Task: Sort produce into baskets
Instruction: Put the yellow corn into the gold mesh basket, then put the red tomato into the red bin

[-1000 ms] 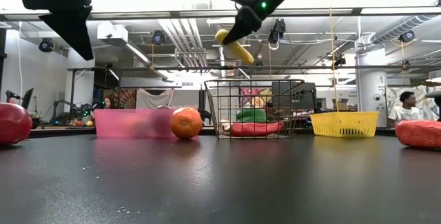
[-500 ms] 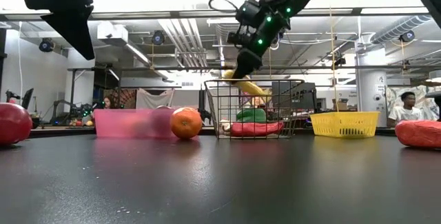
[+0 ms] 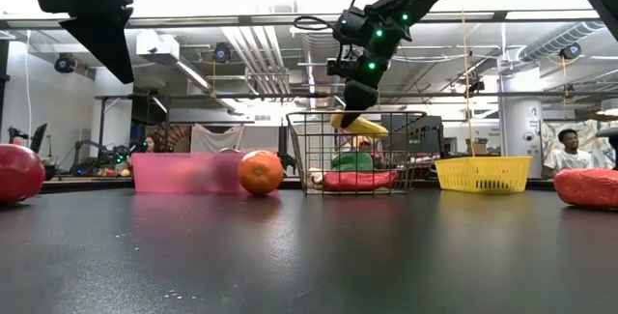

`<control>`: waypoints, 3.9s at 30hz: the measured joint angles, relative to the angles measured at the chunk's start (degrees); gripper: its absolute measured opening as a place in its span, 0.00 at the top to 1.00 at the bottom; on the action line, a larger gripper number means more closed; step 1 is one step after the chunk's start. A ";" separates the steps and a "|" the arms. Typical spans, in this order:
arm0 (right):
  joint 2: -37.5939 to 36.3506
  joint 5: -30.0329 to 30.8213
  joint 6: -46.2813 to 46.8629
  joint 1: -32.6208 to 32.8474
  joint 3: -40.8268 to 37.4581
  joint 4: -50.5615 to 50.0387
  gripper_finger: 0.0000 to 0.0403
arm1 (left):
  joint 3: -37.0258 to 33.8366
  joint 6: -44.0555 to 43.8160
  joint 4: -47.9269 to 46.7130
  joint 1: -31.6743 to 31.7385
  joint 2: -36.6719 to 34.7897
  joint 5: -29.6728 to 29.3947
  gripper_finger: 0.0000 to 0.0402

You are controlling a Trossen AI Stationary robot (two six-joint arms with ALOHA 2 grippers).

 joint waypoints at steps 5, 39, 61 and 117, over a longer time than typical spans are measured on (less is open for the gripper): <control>0.43 -0.01 2.30 -0.66 0.00 -0.83 0.56 | 0.00 -0.43 0.01 -0.02 0.00 0.00 0.26; -11.51 -0.58 18.24 2.88 0.76 -12.69 0.50 | 0.00 -0.44 2.89 -0.04 0.00 7.39 0.26; -31.33 -3.23 32.78 25.73 -13.85 -10.79 0.50 | 0.00 -0.43 3.63 -0.04 0.02 39.51 0.26; -31.28 -2.93 38.00 38.27 -18.69 -3.76 0.50 | -16.53 11.67 6.74 8.55 0.02 35.95 0.26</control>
